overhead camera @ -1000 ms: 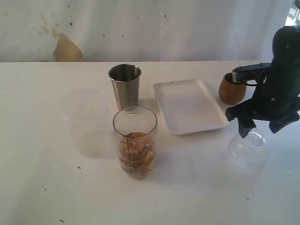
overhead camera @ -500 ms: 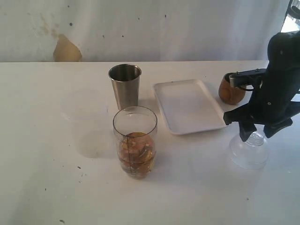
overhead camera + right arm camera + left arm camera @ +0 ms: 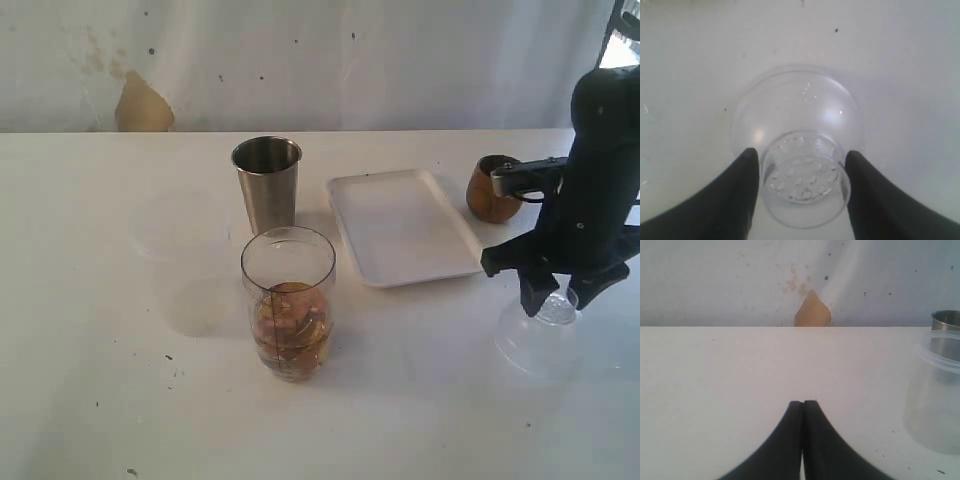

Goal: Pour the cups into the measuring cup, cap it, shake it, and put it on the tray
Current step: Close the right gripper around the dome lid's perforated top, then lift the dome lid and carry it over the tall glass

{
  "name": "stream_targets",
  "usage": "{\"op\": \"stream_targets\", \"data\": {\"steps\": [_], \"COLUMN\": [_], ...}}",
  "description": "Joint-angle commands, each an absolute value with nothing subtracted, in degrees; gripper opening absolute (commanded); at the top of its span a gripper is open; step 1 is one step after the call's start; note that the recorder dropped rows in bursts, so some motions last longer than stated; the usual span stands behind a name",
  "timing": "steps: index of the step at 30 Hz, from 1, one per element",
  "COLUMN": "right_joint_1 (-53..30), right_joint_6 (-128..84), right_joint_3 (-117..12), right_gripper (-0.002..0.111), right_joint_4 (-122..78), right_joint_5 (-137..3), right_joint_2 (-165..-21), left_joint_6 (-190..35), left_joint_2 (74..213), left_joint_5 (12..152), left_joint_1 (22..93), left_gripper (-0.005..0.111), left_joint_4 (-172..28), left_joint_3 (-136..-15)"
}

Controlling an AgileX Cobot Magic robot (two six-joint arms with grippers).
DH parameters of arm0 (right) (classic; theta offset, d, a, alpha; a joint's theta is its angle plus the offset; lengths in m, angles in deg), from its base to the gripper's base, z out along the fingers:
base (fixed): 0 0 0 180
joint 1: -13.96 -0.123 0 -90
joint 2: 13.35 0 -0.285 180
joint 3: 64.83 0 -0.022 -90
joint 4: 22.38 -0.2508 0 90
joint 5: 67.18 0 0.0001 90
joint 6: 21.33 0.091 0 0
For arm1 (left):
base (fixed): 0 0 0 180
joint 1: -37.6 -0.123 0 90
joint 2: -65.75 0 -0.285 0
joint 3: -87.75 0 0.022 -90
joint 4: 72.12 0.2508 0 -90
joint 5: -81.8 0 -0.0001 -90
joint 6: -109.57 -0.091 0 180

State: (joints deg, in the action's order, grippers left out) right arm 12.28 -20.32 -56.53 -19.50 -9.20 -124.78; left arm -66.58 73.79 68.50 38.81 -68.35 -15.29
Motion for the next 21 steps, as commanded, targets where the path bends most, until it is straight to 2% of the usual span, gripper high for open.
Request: {"op": "stream_targets", "data": {"steps": [1,9,21], "right_joint_1": [12.03,8.01,-1.59], "right_joint_6": [-21.33,-21.74,-17.33], "right_joint_3": [-57.21,-62.32,-72.33], "right_gripper": [0.0,0.0,0.0], "right_joint_4": [-21.16,-21.99,-23.83], "right_joint_5": [-5.87,2.78,2.78], "right_joint_2": [-121.25,-115.2,-110.94], "left_joint_6": [-66.35,-66.35,-66.35], "left_joint_2": [73.54,73.54,73.54], "left_joint_5": [68.46,68.46,68.46], "left_joint_1": [38.9,38.9,38.9], "left_gripper": [0.0,0.0,0.0], "left_joint_4": [-68.66,-68.66,-68.66], "left_joint_3": [-15.04,-15.04,-15.04]}}
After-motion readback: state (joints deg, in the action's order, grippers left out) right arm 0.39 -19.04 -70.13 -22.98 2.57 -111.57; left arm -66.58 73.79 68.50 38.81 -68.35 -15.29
